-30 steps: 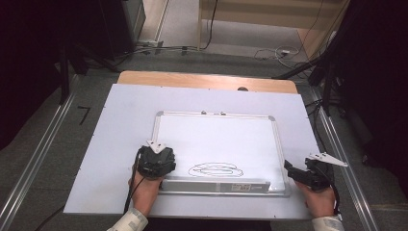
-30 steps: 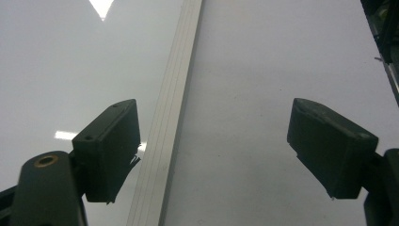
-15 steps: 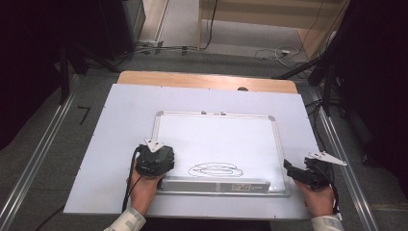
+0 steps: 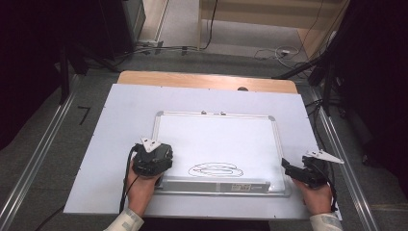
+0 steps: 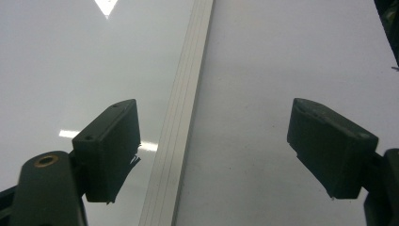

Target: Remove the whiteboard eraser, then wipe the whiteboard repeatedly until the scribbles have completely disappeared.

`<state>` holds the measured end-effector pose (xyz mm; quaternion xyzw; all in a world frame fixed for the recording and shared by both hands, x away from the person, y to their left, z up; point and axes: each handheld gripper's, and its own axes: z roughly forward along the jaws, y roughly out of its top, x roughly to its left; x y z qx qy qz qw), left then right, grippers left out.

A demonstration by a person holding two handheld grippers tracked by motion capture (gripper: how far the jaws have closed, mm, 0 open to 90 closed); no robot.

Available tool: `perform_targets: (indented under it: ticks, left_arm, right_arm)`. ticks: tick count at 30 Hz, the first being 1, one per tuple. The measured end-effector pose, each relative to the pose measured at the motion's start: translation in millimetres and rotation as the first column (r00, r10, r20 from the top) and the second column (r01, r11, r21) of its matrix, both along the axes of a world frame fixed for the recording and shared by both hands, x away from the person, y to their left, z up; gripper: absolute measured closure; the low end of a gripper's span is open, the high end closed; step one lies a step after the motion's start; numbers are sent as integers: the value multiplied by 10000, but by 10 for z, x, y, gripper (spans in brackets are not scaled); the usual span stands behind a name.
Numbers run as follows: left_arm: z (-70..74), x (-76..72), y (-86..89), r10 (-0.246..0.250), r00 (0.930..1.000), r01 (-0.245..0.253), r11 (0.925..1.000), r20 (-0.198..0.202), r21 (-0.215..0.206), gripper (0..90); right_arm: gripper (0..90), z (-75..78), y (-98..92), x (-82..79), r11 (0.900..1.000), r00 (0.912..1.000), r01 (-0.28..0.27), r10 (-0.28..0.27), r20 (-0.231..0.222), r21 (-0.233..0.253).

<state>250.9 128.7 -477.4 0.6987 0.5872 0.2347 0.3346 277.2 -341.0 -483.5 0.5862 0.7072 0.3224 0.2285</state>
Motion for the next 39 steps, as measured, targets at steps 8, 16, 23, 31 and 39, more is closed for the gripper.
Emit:
perform_targets:
  ticks: [8,16,23,31,39]
  left_arm:
    - [7,21,-28,-77,10000,77,9999,11,-95,392]
    - [20,42,-32,-134,9999,135,9999,38,-108,393]
    - [34,62,-25,-137,9999,138,9997,53,-194,393]
    - [48,132,-48,-215,9998,216,9996,54,-168,392]
    - [31,212,-108,-338,9994,337,9993,-10,-154,392]
  right_arm:
    - [163,4,-16,-23,10000,10000,51,-51,9,-30]
    - [163,5,-43,-43,9999,9999,141,-141,19,-35]
    - [163,2,-39,-42,9999,9999,134,-134,16,-63]
    - [163,2,-32,-39,9999,9999,142,-142,-2,-74]
    - [163,2,-37,-42,9999,9999,142,-142,17,-79]
